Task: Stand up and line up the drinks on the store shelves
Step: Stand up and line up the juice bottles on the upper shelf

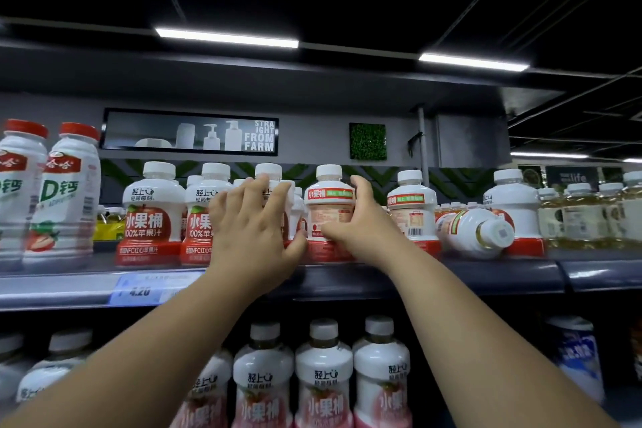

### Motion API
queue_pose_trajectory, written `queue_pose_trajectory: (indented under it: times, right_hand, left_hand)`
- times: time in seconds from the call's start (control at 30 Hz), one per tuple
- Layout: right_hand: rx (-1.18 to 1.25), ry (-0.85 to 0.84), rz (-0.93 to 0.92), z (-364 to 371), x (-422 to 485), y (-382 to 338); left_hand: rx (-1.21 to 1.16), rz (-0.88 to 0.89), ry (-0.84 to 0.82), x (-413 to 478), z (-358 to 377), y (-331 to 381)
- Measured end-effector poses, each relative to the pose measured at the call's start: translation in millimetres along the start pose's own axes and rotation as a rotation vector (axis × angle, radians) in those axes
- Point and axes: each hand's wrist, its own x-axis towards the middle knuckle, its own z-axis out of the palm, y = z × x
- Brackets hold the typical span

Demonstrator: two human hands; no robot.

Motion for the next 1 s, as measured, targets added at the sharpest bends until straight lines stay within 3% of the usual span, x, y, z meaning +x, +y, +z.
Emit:
queue_pose_trajectory:
  times: [0.13, 0.27, 0.33, 1.0]
  right_hand:
    - [-0.047, 0.061, 0.022, 9.9, 1.1, -0.3]
    - [0.043, -0.065, 0.056, 10.3, 4.9, 3.6]
    - [0.078, -0.031, 0.044, 10.5, 5.3, 7.3]
    - [-0.093, -0.026, -0.094, 12.2, -1.3, 9.1]
  left_hand:
    - [-0.047, 0.040, 0.039, 4.7, -4.9, -16.0]
    - [-0.040, 0.037, 0.025, -2.0, 2.0, -16.9]
    - [-0.044, 0.037, 0.027, -1.8, 2.0, -17.4]
    - [0.047, 0.025, 0.016, -6.2, -2.0, -16.8]
